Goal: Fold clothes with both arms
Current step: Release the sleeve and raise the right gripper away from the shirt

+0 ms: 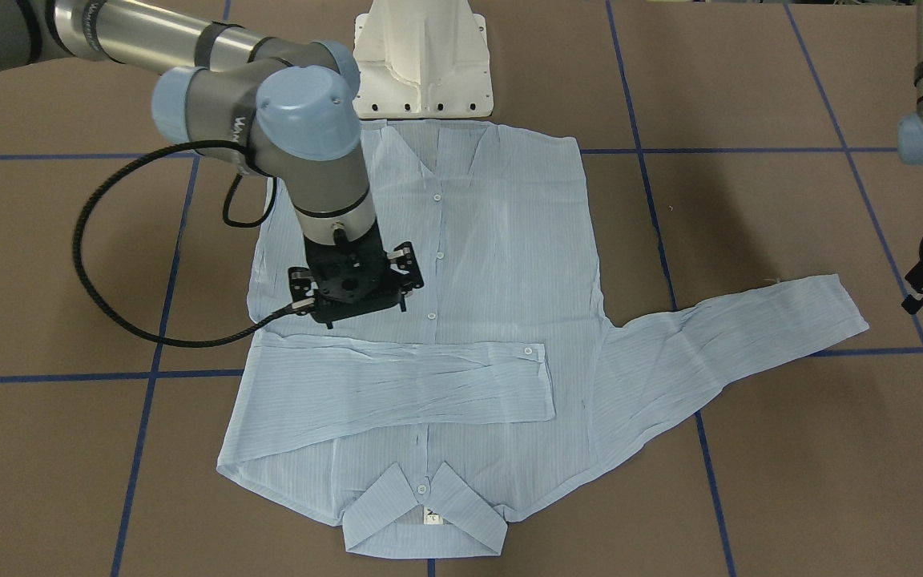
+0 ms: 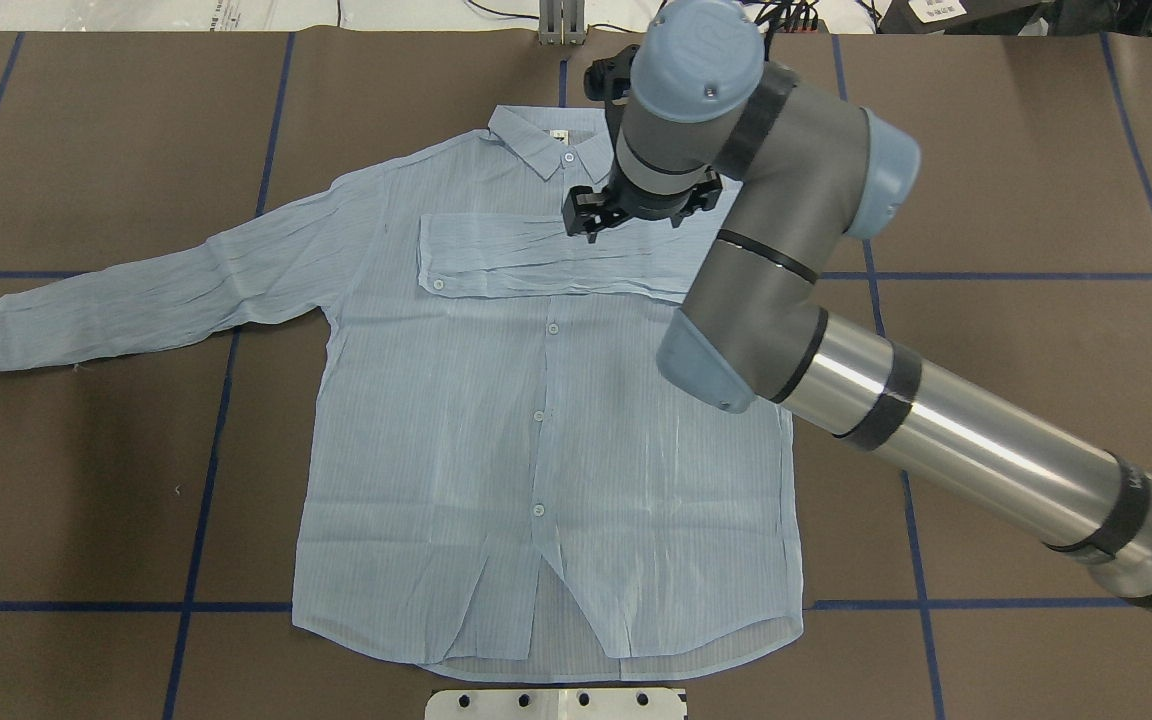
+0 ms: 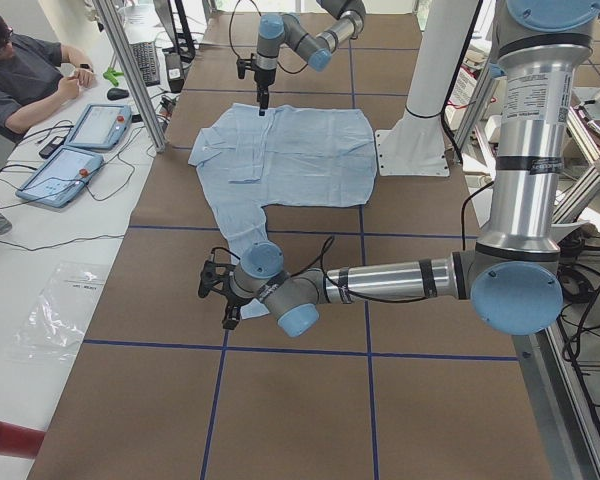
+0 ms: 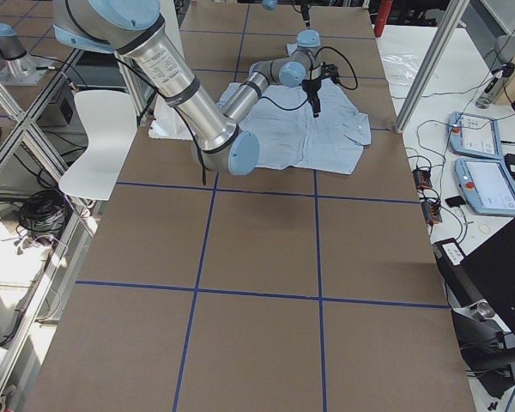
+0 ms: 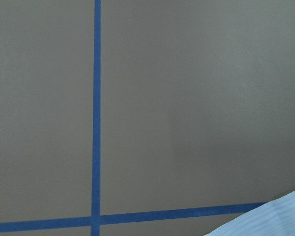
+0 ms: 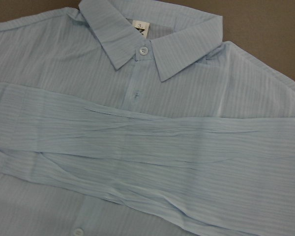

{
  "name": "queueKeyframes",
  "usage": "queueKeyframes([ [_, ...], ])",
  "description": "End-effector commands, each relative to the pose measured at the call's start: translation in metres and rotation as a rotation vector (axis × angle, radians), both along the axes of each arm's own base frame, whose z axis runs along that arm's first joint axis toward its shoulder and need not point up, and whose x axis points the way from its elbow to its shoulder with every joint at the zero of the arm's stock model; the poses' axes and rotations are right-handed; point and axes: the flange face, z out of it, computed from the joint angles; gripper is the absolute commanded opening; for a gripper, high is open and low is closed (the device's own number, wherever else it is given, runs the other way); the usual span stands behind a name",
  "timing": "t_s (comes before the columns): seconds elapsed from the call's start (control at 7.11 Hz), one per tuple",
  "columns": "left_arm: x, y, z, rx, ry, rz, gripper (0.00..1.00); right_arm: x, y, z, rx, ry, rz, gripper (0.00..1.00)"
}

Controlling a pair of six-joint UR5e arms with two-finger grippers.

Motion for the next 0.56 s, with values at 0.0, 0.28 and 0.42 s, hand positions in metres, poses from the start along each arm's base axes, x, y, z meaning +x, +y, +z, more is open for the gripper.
queueKeyframes([
  [0.0,0.043,0.017,-0.006,-0.020,-0.016,-0.042,0.96,0.090,0.003,0.066,0.015,0.012,-0.083,1.00],
  [0.28,0.078,0.024,0.001,-0.023,-0.060,-0.058,0.86,0.132,-0.002,0.107,0.024,0.024,-0.131,1.00],
  [0.42,0.078,0.025,0.005,-0.029,-0.065,-0.057,0.82,0.132,-0.003,0.106,0.023,0.019,-0.133,1.00],
])
